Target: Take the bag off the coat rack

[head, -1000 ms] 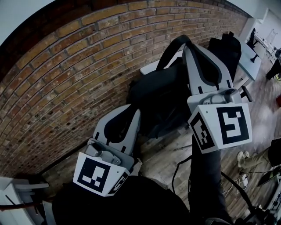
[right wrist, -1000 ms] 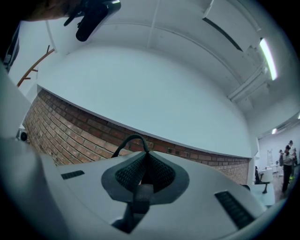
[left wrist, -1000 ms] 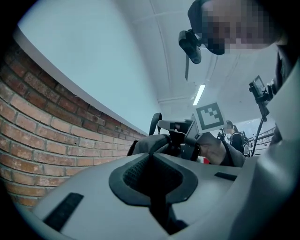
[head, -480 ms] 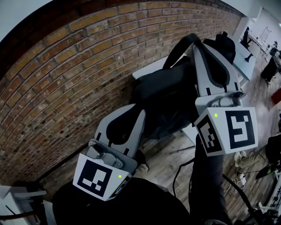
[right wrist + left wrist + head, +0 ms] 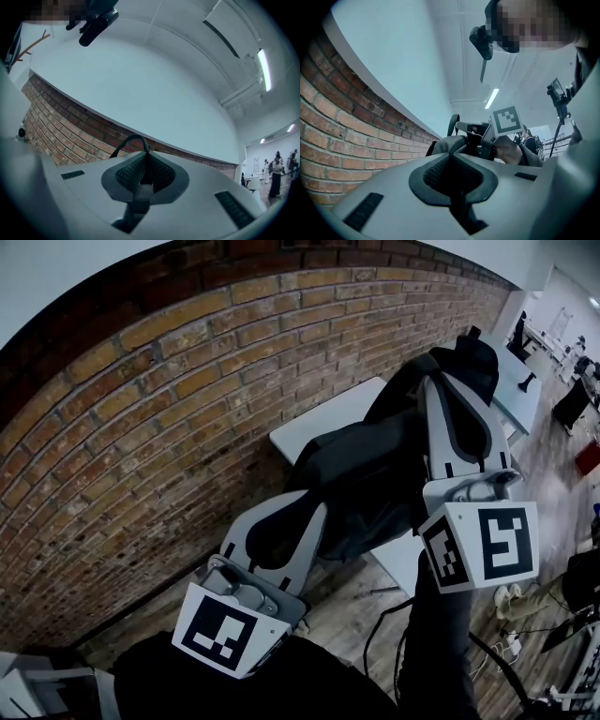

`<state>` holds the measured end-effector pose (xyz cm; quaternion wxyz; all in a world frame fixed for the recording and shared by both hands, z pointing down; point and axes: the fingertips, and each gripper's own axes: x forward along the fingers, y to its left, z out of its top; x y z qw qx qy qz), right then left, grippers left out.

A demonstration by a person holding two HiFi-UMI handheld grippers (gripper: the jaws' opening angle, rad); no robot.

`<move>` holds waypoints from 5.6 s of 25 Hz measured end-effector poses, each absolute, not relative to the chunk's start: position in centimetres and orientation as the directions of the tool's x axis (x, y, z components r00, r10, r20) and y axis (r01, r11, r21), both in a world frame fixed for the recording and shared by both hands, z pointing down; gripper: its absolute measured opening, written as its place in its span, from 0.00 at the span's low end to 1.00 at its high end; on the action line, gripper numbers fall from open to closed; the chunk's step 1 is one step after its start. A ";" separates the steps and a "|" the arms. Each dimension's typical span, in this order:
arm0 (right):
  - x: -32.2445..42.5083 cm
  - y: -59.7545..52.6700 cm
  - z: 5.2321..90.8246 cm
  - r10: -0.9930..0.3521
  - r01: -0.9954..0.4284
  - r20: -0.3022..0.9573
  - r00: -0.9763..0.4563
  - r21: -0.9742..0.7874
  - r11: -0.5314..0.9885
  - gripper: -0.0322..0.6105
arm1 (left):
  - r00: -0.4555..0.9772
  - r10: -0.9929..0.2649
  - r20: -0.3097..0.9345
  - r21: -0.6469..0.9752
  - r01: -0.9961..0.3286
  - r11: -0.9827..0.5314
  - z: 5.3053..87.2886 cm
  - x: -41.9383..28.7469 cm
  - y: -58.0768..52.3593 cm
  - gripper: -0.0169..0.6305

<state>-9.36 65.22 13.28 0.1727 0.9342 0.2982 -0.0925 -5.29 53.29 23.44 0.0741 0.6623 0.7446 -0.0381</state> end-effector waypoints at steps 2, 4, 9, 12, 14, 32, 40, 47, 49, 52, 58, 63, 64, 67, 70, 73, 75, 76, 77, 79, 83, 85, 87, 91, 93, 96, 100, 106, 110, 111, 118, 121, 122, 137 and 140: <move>-9.1 67.0 13.5 0.528 0.588 -0.268 0.806 0.266 -0.764 0.08 | -0.113 0.982 -0.155 0.050 0.991 0.122 23.6 -5.1 55.0 0.07; -8.9 68.7 13.6 0.529 0.587 -0.262 0.807 0.266 -0.764 0.08 | -0.119 0.981 -0.153 0.049 0.991 0.128 23.7 -5.0 56.8 0.07; -8.3 73.0 13.9 0.525 0.579 -0.248 0.814 0.274 -0.768 0.08 | -0.120 0.980 -0.159 0.065 0.989 0.132 24.0 -4.6 61.1 0.07; -7.0 75.2 14.4 0.513 0.565 -0.241 0.824 0.277 -0.777 0.08 | -0.103 0.982 -0.155 0.082 0.990 0.116 24.5 -3.6 63.2 0.07; -5.8 76.4 14.6 0.499 0.549 -0.235 0.834 0.280 -0.787 0.08 | -0.082 0.985 -0.150 0.091 0.991 0.096 24.7 -2.7 64.3 0.07; 5.0 87.1 17.7 0.350 0.391 -0.195 0.916 0.242 -0.888 0.08 | 0.091 0.993 -0.082 0.098 0.992 -0.082 27.4 4.7 74.4 0.07; 9.3 91.1 19.6 0.323 0.355 -0.169 0.931 0.224 -0.907 0.08 | 0.134 0.989 -0.054 0.109 0.986 -0.128 29.0 8.4 78.2 0.08; 12.8 94.0 21.3 0.305 0.331 -0.147 0.941 0.201 -0.922 0.08 | 0.172 0.984 -0.043 0.117 0.979 -0.166 29.8 11.7 80.6 0.08; 13.7 94.8 21.6 0.305 0.331 -0.148 0.941 0.197 -0.923 0.08 | 0.182 0.982 -0.047 0.123 0.977 -0.175 29.7 12.4 81.3 0.08; 15.0 95.8 21.9 0.304 0.332 -0.153 0.940 0.205 -0.921 0.08 | 0.198 0.979 -0.044 0.105 0.976 -0.192 29.8 13.6 82.1 0.08; 15.9 96.6 21.7 0.264 0.299 -0.180 0.948 0.209 -0.931 0.16 | 0.229 0.972 -0.045 0.088 0.970 -0.225 29.7 15.8 83.5 0.08; 15.7 96.7 22.8 0.288 0.314 -0.147 0.946 0.208 -0.926 0.16 | 0.251 0.966 -0.060 0.084 0.966 -0.246 29.4 16.7 84.0 0.08; 15.5 96.8 22.9 0.303 0.328 -0.143 0.942 0.203 -0.923 0.16 | 0.252 0.966 -0.061 0.085 0.965 -0.247 29.4 16.7 84.0 0.08; 14.7 97.0 23.7 0.341 0.357 -0.112 0.933 0.193 -0.914 0.16 | 0.245 0.968 -0.060 0.084 0.967 -0.240 29.2 16.3 83.9 0.11; 14.3 96.7 24.4 0.345 0.359 -0.100 0.933 0.197 -0.912 0.16 | 0.235 0.970 -0.059 0.088 0.969 -0.229 29.0 15.9 83.5 0.14; 14.1 96.3 24.6 0.346 0.363 -0.114 0.931 0.211 -0.908 0.16 | 0.232 0.970 -0.067 0.094 0.970 -0.226 28.7 15.4 82.8 0.15; 13.6 96.0 24.4 0.353 0.372 -0.125 0.927 0.209 -0.904 0.16 | 0.233 0.969 -0.079 0.092 0.970 -0.225 28.1 14.9 82.1 0.15; 13.5 95.8 24.3 0.354 0.374 -0.128 0.926 0.208 -0.904 0.16 | 0.234 0.968 -0.088 0.089 0.970 -0.226 27.8 14.6 81.7 0.15; 13.4 95.7 24.3 0.353 0.375 -0.133 0.926 0.210 -0.903 0.16 | 0.234 0.967 -0.097 0.085 0.970 -0.226 27.5 14.3 81.3 0.15; 13.3 95.5 24.4 0.360 0.383 -0.140 0.922 0.207 -0.900 0.16 | 0.230 0.967 -0.111 0.075 0.972 -0.223 27.2 13.4 80.6 0.15; 13.0 95.4 24.6 0.380 0.402 -0.143 0.914 0.187 -0.896 0.16 | 0.188 0.979 -0.082 0.097 0.979 -0.180 28.4 11.8 80.5 0.15; 12.9 95.1 24.7 0.375 0.397 -0.141 0.916 0.188 -0.898 0.16 | 0.163 0.984 -0.074 0.111 0.982 -0.154 28.8 11.0 80.7 0.15; 12.4 94.7 24.6 0.366 0.391 -0.151 0.918 0.198 -0.899 0.16 | 0.145 0.986 -0.079 0.122 0.983 -0.134 28.8 10.0 80.9 0.15; 10.7 94.0 23.6 0.370 0.401 -0.178 0.912 0.196 -0.895 0.16 | 0.128 0.989 -0.079 0.128 0.985 -0.117 28.7 9.1 81.0 0.15; 9.4 93.5 23.8 0.385 0.413 -0.186 0.904 0.154 -0.897 0.16 | 0.118 0.990 -0.078 0.126 0.986 -0.108 28.8 8.6 81.1 0.15; 7.4 91.9 25.3 0.387 0.412 -0.199 0.901 0.107 -0.905 0.16 | 0.093 0.993 -0.070 0.124 0.989 -0.084 29.1 7.6 81.1 0.15; 5.2 90.0 29.3 0.412 0.419 -0.124 0.903 0.041 -0.907 0.16 | 0.064 0.996 -0.059 0.113 0.992 -0.057 29.9 6.6 80.7 0.15; 3.9 87.5 33.0 0.401 0.399 -0.047 0.915 -0.034 -0.916 0.12 | 0.046 0.997 -0.063 0.117 0.992 -0.038 30.8 6.2 80.4 0.13; 4.3 85.1 33.0 0.367 0.369 -0.096 0.925 0.010 -0.929 0.07 | 0.051 0.997 -0.049 0.117 0.992 -0.045 31.0 6.6 79.1 0.04; 4.0 84.6 33.0 0.361 0.364 -0.082 0.929 0.028 -0.931 0.06 | 0.049 0.997 -0.052 0.118 0.992 -0.042 30.9 6.4 79.0 0.04; -0.4 81.2 31.0 0.397 0.400 -0.094 0.913 0.015 -0.916 0.06 | 0.002 0.994 -0.106 0.094 0.996 0.008 29.5 2.6 77.6 0.04; -2.1 80.4 29.9 0.422 0.423 -0.118 0.899 -0.013 -0.906 0.06 | -0.021 0.989 -0.144 0.078 0.996 0.032 28.6 0.9 77.0 0.04; -2.4 80.3 29.7 0.426 0.429 -0.116 0.897 -0.001 -0.903 0.06 | -0.029 0.988 -0.153 0.075 0.996 0.041 28.4 0.5 76.9 0.04; -2.1 77.7 29.5 0.393 0.400 -0.117 0.912 0.042 -0.916 0.06 | -0.015 0.990 -0.138 0.047 0.999 0.021 28.4 0.2 74.4 0.04; -1.9 77.5 29.6 0.387 0.394 -0.117 0.914 0.039 -0.918 0.06 | -0.007 0.991 -0.135 0.049 0.999 0.013 28.5 0.4 74.1 0.04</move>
